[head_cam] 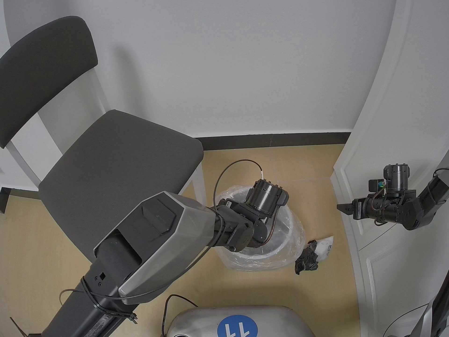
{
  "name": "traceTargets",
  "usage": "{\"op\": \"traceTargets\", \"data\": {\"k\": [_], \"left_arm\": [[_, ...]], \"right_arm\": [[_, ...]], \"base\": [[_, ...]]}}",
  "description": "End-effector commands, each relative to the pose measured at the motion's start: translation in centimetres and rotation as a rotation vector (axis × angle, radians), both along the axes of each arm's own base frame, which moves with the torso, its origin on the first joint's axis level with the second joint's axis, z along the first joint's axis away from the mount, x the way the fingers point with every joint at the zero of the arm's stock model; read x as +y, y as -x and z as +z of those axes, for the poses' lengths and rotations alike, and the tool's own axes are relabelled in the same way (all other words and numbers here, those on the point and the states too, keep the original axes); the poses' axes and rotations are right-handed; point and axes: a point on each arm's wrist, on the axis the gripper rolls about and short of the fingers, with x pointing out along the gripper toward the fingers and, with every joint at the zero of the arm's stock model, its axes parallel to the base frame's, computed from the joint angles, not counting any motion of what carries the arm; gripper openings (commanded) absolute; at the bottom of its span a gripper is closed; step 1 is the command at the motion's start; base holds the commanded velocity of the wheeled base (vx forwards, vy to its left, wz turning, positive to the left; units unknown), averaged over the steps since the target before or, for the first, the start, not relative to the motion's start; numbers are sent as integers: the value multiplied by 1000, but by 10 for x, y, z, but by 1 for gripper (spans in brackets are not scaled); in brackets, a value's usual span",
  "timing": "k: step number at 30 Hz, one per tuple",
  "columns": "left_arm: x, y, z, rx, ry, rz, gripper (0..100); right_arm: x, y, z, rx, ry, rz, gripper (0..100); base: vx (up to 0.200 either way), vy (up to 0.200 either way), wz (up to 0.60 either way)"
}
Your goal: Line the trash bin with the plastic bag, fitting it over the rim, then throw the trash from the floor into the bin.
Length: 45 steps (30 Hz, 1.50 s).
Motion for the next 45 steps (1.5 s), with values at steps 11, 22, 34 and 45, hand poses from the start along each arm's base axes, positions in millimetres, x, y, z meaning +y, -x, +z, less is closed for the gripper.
{"op": "traceTargets", "data": {"k": [11, 22, 34, 45], "left_arm": [[17, 31, -17, 108, -44, 21, 100], [60, 81, -26, 222, -87, -26, 100], [72, 95, -32, 225, -85, -32, 100], [84, 98, -50, 298, -40, -14, 100]], "right_arm": [[-2, -1, -4, 10, 2, -8, 100], [-5, 0, -5, 12, 16, -1, 100], [1, -2, -15, 41, 18, 11, 100], [68, -26, -50, -81, -79, 30, 100]], "base": [[0, 0, 0], [0, 0, 0], [0, 0, 0], [0, 0, 0]]}}
